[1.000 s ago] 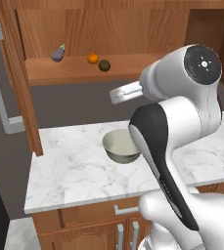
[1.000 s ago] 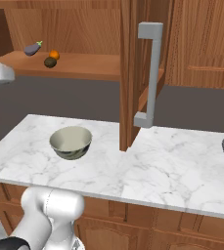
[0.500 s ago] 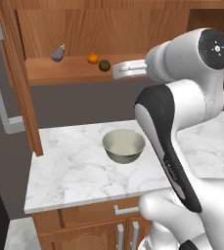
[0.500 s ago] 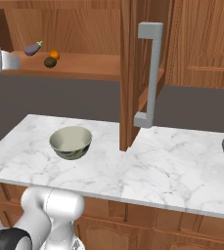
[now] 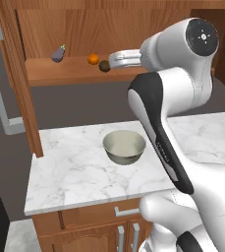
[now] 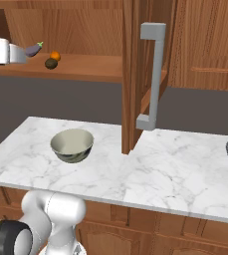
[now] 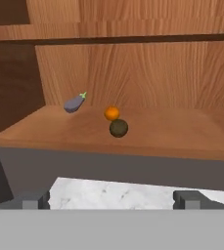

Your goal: Open the cabinet. Pick the kiwi and tangerine from the cabinet and place them into the bowl. Then close the cabinet.

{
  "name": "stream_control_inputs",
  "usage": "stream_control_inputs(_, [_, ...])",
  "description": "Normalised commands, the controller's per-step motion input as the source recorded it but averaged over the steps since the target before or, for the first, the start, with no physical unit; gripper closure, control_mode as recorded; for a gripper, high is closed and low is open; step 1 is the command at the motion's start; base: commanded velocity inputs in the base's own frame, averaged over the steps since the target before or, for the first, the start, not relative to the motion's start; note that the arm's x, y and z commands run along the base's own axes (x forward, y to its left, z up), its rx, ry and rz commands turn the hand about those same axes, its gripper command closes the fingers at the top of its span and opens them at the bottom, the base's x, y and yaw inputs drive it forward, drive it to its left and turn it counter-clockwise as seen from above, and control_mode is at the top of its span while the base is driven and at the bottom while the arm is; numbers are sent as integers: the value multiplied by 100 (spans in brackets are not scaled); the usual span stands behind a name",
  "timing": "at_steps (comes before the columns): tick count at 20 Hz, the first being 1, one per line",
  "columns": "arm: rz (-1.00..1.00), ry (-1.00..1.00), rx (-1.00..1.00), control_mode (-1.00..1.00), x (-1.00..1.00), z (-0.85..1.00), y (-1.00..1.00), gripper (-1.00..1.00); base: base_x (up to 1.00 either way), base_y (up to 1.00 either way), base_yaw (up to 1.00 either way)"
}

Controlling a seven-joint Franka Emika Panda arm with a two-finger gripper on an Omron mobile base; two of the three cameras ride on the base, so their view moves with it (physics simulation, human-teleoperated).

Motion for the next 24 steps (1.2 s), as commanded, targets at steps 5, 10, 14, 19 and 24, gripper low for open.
stream_control_inputs(5, [0,0,0,-100,40,-15,0,-100,0,0,0])
stream_control_inputs(10, [0,0,0,-100,49,-8,0,-100,0,0,0])
stream_control_inputs(14, [0,0,0,-100,53,-10,0,-100,0,0,0])
stream_control_inputs(19, [0,0,0,-100,50,-8,0,-100,0,0,0])
stream_control_inputs(24, [0,1,2,-100,51,-10,0,-100,0,0,0])
